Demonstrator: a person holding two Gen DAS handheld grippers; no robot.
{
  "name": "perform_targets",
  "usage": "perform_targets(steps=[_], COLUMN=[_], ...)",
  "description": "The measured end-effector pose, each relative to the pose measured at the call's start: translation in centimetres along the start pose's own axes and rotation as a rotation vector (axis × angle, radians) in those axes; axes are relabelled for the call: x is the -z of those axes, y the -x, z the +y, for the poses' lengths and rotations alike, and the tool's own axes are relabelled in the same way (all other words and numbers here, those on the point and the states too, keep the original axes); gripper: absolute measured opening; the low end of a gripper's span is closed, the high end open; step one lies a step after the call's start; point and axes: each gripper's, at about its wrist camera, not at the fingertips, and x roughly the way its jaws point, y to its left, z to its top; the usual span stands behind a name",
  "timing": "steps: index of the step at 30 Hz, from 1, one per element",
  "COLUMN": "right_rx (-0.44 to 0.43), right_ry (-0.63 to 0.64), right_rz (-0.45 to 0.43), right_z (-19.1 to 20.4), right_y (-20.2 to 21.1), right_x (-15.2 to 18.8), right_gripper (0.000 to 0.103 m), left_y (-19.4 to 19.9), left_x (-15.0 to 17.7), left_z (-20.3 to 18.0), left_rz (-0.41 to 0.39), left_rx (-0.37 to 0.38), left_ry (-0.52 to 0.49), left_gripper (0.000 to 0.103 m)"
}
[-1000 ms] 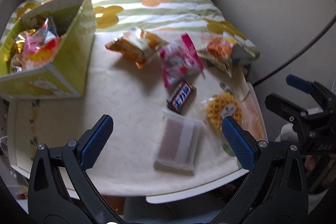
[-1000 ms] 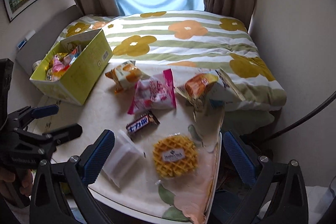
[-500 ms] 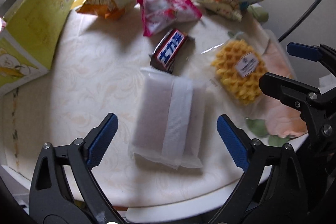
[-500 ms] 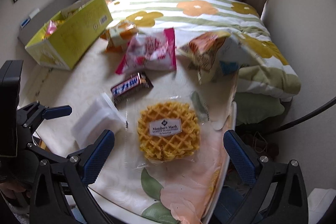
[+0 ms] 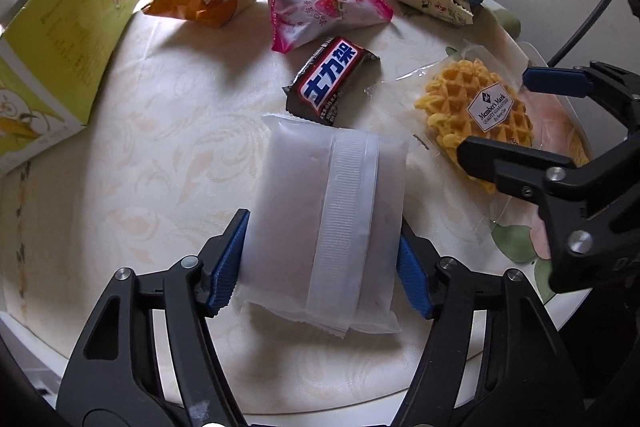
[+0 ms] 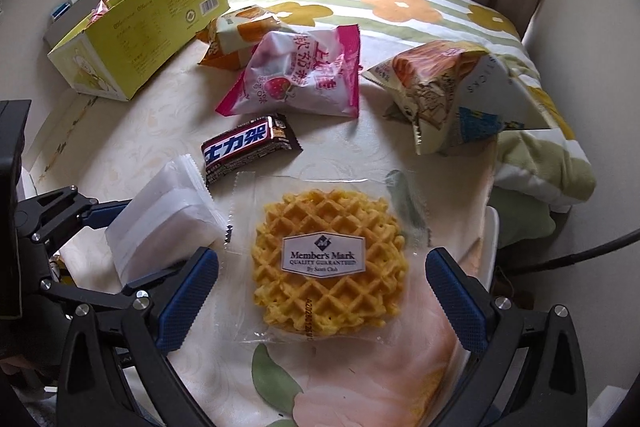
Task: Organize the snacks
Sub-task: 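Grasp the white packet with the left tool while the right tool grasps the waffle, then lift and carry the white packet and waffle over the box with both tools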
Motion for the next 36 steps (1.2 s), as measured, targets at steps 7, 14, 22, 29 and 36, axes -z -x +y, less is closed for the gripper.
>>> perform_targets(steps=[7, 14, 22, 29, 36], right_rx=[0.006, 0.028, 0.038, 0.023, 0.011], right_ry=[0.009, 0.025, 0.073, 0.083, 0.037], right_rz=[0.036, 0.055, 0.081, 0.060, 0.036], right_z=[0.1, 0.2, 1.0, 1.4, 1.4], right_y=[-1.2, -2.1, -3.6, -3.2, -2.0], right_x=[0.1, -0.1, -0.3, -0.4, -0.1], right_gripper=[0.103, 0.103, 0.103, 0.084, 0.070], left_y=[0.3, 0.0, 0.0, -0.1, 0.0], left_x=[0.2, -0.4, -0.6, -0.6, -0.9], left_z=[0.3, 1.7, 2.1, 2.4, 3.1], left_rz=[0.000, 0.008, 0.013, 0.014, 0.015], left_rx=[-0.009, -0.011, -0.014, -0.013, -0.006], left_ry=[0.009, 0.046, 0.047, 0.053, 0.056], left_gripper=[0.062, 0.062, 0.062, 0.061, 0.061])
